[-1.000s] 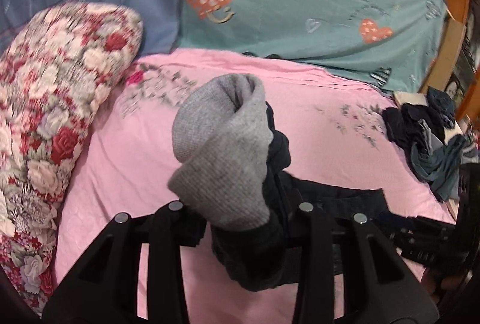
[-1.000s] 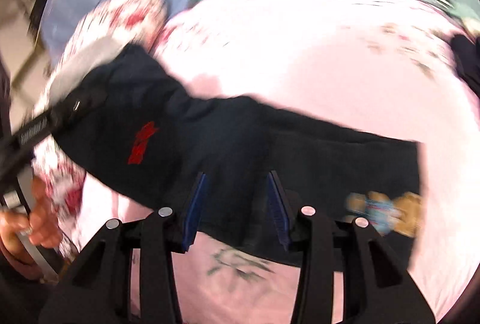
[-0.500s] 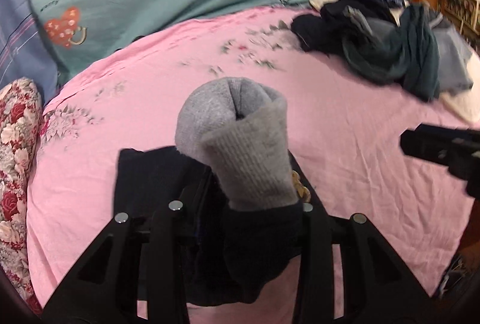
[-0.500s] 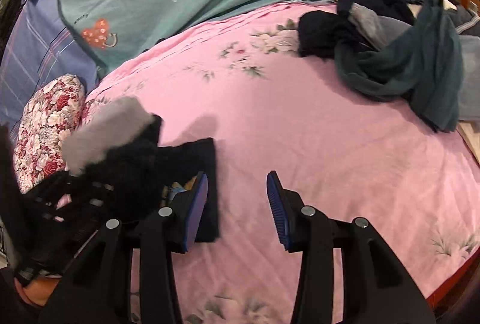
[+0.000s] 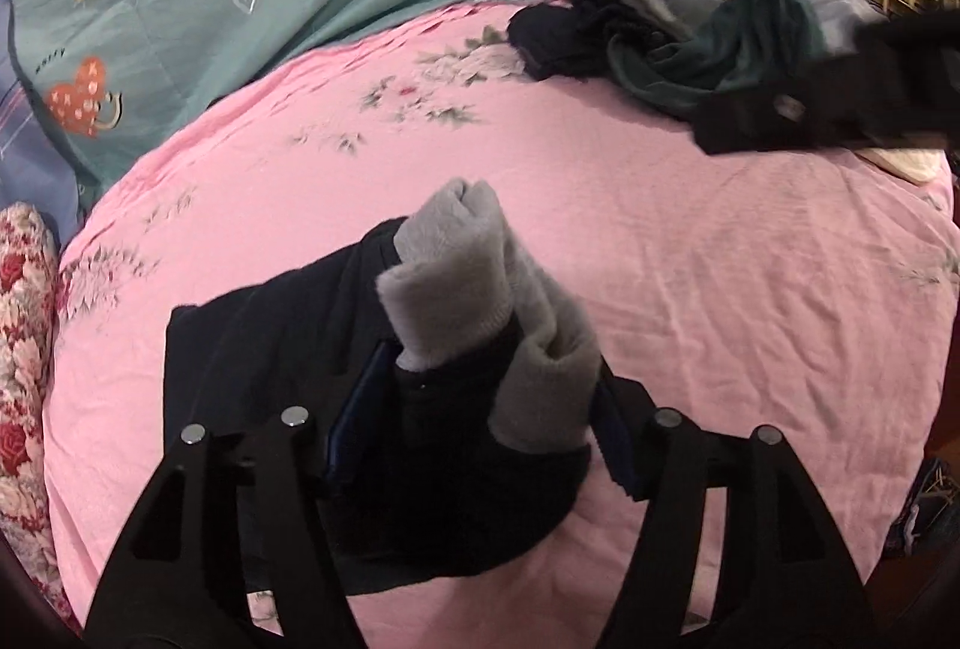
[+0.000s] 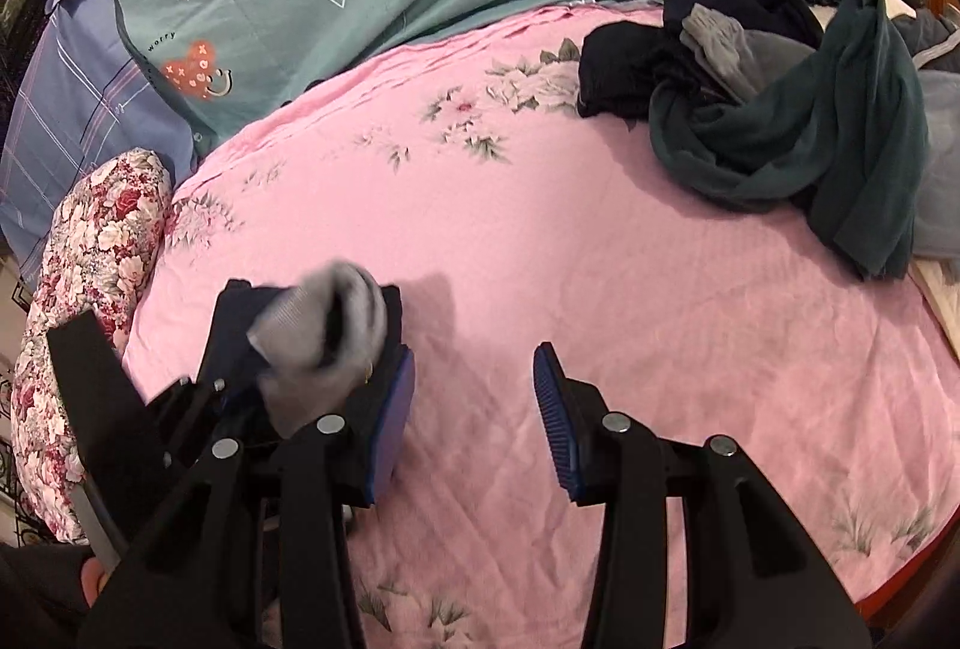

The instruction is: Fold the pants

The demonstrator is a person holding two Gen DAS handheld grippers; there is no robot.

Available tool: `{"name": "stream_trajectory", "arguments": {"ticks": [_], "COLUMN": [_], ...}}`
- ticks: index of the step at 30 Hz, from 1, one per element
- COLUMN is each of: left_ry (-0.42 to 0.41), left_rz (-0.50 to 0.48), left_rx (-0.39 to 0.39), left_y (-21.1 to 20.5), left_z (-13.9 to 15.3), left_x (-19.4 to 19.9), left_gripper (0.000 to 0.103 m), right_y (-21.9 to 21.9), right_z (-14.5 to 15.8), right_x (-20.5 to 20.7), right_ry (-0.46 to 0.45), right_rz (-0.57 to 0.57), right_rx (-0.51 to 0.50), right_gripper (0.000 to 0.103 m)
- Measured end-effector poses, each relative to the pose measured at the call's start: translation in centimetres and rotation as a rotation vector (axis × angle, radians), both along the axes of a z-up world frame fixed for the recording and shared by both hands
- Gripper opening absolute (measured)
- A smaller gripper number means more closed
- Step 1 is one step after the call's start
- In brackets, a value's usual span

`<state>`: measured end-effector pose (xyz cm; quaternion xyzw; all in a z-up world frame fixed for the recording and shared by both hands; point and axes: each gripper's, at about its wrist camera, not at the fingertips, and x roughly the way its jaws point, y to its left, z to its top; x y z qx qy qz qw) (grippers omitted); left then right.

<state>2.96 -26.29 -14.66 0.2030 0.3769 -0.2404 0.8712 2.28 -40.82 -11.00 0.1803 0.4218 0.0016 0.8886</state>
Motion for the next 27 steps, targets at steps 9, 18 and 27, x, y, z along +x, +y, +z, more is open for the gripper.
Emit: {"name": "stream_trajectory", "arguments": {"ticks": [9,18,27], "left_ry": [-0.029,0.074,0.228], "left_rz": [0.070,0.243,0.284], "left_rx": [-0.111,-0.132,-0.130], "left_y": [6.9,13.1,16.4], "left_z": [4.7,3.1,-0.7], "left_x": [-0.5,4.8,6.8], "left_gripper": [0.073,0.078,0.078], "right_y": [0.8,8.5,3.4], "right_z": [1.7,0.5,-4.1], "right_x": [2.6,6.4,3.7], "right_ry": [0.005,0.112,0.328], "right_rz": [0.045,0.212,0.054], "right_rx": [0.184,0.028,0.170], "right_gripper": [0.043,0.043,0.024]}}
